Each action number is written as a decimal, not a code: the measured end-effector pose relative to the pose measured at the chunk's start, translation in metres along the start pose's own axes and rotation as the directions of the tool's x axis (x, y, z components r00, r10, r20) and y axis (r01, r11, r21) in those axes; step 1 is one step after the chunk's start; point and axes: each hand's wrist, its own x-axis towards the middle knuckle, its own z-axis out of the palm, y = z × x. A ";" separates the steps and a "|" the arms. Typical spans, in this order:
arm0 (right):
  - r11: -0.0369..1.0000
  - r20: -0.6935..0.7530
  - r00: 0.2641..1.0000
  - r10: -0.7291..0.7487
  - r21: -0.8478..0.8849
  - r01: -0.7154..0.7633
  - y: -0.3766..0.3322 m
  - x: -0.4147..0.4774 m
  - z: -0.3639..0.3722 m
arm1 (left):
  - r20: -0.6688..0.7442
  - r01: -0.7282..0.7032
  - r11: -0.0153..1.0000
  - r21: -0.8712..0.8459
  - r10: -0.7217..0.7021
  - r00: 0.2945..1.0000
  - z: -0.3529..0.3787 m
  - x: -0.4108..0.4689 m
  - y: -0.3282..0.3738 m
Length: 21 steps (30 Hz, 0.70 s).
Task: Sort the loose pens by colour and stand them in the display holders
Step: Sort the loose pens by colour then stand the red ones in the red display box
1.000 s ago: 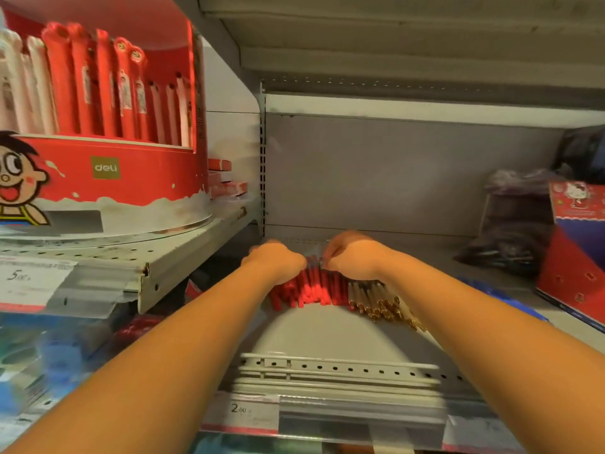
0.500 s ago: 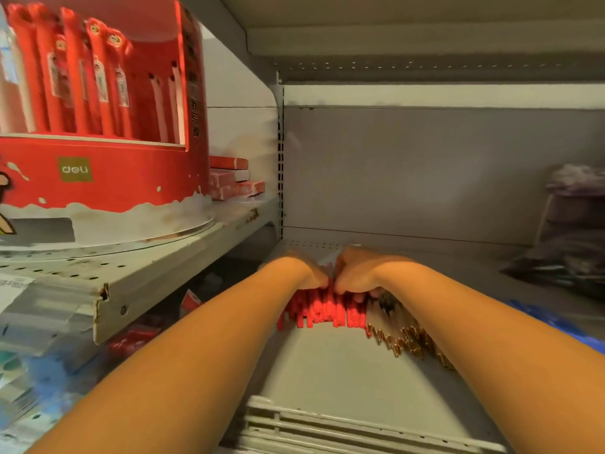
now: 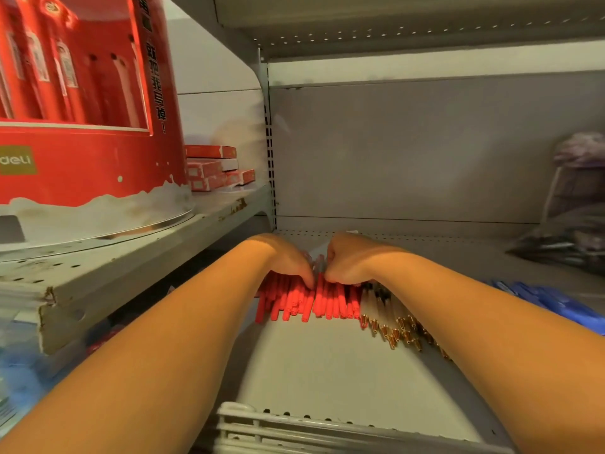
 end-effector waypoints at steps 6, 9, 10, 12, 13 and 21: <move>0.999 -0.096 0.995 -0.013 0.048 0.017 0.003 0.001 0.000 | 0.008 0.064 0.992 -0.109 -0.063 0.998 0.004 0.004 -0.002; 0.998 -0.093 0.996 -0.012 0.062 0.017 0.003 0.000 0.002 | 0.039 0.078 0.991 -0.110 -0.074 0.996 0.007 0.005 0.000; 0.998 -0.092 0.996 -0.012 0.064 0.018 0.003 0.000 0.002 | 0.049 0.076 0.992 -0.101 -0.071 0.996 0.007 0.004 0.002; 0.997 -0.094 0.996 -0.012 0.072 0.019 0.002 -0.001 0.003 | 0.081 0.070 0.995 -0.071 -0.064 0.995 0.009 0.002 0.007; 0.997 -0.096 0.995 -0.013 0.075 0.020 0.002 -0.001 0.003 | 0.088 0.059 0.997 -0.044 -0.055 0.995 0.009 0.001 0.008; 0.995 -0.112 0.993 -0.021 0.095 0.032 0.007 -0.005 0.001 | 0.202 0.039 0.988 0.149 -0.069 0.977 0.009 -0.002 0.014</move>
